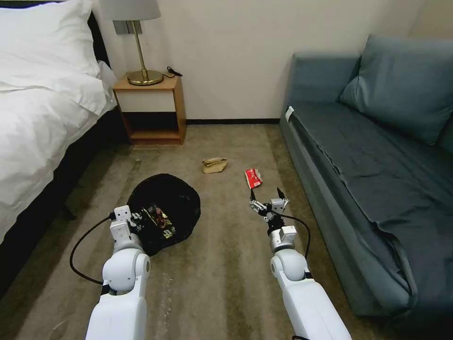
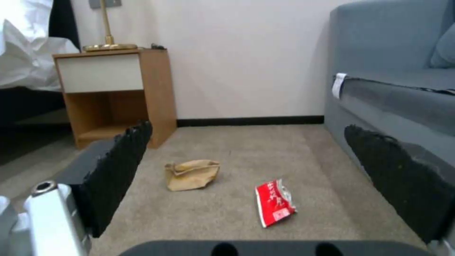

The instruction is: Pick up the trash bin, then pick up the garbage on the floor and place it into the trash bin.

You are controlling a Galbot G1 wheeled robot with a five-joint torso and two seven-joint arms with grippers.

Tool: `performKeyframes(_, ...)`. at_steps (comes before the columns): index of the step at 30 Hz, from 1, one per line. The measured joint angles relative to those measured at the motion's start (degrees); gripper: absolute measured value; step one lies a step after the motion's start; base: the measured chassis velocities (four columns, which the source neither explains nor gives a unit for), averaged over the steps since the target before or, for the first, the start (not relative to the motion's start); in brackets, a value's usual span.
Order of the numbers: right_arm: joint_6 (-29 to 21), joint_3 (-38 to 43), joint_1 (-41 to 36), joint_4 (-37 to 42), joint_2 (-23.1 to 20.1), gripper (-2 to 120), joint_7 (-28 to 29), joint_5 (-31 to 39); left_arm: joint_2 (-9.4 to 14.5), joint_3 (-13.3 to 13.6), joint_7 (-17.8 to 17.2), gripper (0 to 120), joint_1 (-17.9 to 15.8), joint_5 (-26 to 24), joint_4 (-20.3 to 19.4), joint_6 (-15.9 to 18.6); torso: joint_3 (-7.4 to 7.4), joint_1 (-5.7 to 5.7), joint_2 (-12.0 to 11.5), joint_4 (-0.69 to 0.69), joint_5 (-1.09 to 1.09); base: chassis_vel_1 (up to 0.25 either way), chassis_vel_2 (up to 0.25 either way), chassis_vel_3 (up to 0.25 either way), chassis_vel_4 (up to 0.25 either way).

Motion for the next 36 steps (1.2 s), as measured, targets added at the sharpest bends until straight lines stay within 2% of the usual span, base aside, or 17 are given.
performKeyframes(10, 0.4, 0.3, 0.0, -0.4, 0.3, 100, -0.1, 0.5, 0.3, -0.9, 0.1, 2, 0.4, -0.5, -0.2, -0.5, 0.0, 0.0, 0.0, 0.0, 0.0, -0.027, 0.028, 0.023, -0.024)
performKeyframes(36, 0.9, 0.9, 0.3, -1.3, 0.3, 100, -1.3, 1.6, 0.0, -0.7, -0.4, 2, 0.1, -0.5, 0.3, -0.6, 0.0, 0.0, 0.0, -0.01, 0.0, -0.135, 0.141, 0.14, -0.138)
